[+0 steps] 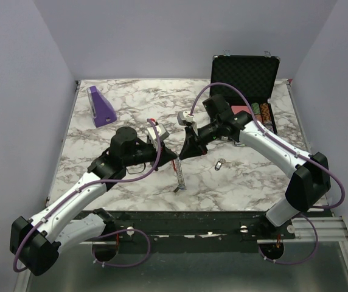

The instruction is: Put the keys on the keyring

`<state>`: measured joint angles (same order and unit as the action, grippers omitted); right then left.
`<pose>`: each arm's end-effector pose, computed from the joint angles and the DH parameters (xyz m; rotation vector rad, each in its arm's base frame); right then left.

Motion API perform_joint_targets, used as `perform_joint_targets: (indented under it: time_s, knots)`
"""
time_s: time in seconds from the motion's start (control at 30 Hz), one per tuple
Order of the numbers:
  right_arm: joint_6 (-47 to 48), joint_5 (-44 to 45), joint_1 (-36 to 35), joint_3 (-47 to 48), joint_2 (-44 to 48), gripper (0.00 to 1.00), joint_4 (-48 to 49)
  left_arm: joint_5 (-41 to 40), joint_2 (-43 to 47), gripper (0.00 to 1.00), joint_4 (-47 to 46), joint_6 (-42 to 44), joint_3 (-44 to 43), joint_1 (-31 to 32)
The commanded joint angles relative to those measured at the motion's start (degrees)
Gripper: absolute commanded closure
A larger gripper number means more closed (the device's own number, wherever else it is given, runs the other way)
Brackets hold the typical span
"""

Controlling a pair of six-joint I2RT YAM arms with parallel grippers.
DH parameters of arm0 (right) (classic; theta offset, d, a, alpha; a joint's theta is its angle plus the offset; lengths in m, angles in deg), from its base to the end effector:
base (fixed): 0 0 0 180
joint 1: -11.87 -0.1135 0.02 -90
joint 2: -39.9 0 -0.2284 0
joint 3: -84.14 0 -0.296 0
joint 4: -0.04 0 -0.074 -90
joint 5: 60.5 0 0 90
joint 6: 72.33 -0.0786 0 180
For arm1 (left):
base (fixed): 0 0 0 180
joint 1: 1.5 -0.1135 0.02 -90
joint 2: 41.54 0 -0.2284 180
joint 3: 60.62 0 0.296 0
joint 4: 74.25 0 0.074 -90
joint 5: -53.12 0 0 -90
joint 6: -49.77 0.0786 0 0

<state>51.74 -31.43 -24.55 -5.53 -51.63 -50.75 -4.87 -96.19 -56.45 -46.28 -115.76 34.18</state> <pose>0.2739 0.2875 0.2472 -1.6301 1.5362 1.3066 0.2341 -0.2194 0.2605 0.8788 1.7449 -1.0133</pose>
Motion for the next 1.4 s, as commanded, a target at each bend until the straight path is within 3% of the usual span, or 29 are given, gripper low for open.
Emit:
perform_joint_targets:
  time_s: [0.0,0.37,0.43,0.77,0.8,0.87,1.0,1.13,1.2,1.37]
  knots:
    - [0.04,-0.42,-0.49,-0.67,-0.76,0.88,-0.81,-1.07,1.21,1.00,-1.36,-0.37,0.11,-0.44]
    - [-1.72,-1.83,-0.49,-1.02,-1.64,0.89,0.24,-1.34,1.22,1.00,-2.50,-1.08,0.64,-0.44]
    - [-2.59,-2.09,-0.49,-1.11,-1.64,0.99,0.94,-1.33,1.22,1.00,-2.68,-1.16,0.73,-0.44]
    - [-3.92,-2.27,-0.40,-1.73,-1.46,0.99,2.70,-2.30,1.83,1.00,-5.14,-3.62,3.27,-1.14]
    - [-3.83,-2.27,-0.49,-1.81,-1.46,0.99,2.62,-2.30,2.09,0.97,-5.58,-4.15,3.80,-1.49]
    - [-3.48,-2.35,-0.49,-1.73,-1.55,0.99,2.44,-2.48,2.88,0.76,-5.76,-5.55,4.85,-2.28]
    - [-2.60,-2.27,-0.49,-1.64,-1.90,0.99,1.74,-2.39,5.78,0.45,-9.27,-8.01,7.84,-3.86]
    - [-1.37,-2.44,-0.49,-1.64,-2.16,0.99,0.77,-3.53,9.99,0.26,-11.73,-10.03,11.35,-5.88]
    - [-0.06,-2.53,-0.49,-1.38,-2.25,0.99,-0.19,-3.71,12.01,0.19,-12.35,-10.74,12.76,-7.28]
    - [9.24,-4.90,-0.49,-0.15,-2.95,0.99,-7.21,1.55,13.70,0.20,-13.40,-8.90,15.05,-8.44]
